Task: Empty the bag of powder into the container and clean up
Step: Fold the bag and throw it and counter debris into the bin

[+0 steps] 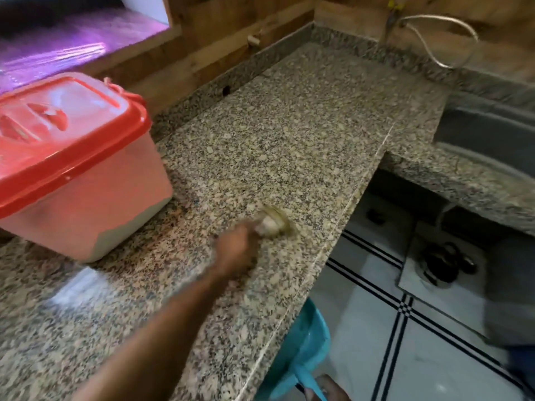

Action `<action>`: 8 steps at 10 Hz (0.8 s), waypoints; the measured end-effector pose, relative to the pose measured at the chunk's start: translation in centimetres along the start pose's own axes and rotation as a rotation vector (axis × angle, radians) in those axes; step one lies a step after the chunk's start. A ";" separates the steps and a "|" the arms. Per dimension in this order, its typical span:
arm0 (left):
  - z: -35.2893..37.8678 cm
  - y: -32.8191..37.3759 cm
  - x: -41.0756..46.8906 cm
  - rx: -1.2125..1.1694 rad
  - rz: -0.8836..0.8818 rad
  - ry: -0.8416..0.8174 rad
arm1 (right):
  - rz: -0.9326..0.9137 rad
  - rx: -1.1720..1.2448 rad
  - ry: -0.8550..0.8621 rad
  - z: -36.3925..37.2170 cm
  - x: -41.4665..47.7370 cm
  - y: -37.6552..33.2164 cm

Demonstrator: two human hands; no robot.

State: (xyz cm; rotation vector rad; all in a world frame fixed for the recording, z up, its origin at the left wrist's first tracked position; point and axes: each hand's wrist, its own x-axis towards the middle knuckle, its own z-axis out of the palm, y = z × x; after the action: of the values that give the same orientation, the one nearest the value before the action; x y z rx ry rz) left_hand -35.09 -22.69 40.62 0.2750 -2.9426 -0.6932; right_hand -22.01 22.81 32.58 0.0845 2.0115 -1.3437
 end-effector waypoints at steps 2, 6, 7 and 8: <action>0.4 3.2 7.1 -0.067 -0.111 -0.148 | 0.065 0.018 0.039 9.7 2.6 -7.8; 2.6 4.3 -7.1 -0.089 0.218 -0.161 | 0.117 0.031 -0.050 9.8 -2.3 -6.9; 1.6 3.4 -13.5 -0.079 0.159 -0.154 | 0.096 0.006 -0.101 9.4 -3.0 -5.5; 0.2 3.7 -19.2 -0.062 0.040 -0.176 | 0.087 -0.054 -0.161 8.7 -3.9 -4.7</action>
State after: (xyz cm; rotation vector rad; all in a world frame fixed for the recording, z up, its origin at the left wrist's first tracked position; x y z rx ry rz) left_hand -16.92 -15.50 40.95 0.1569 -3.0748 -0.8429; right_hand -16.58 14.62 36.72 0.0371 1.8857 -1.2016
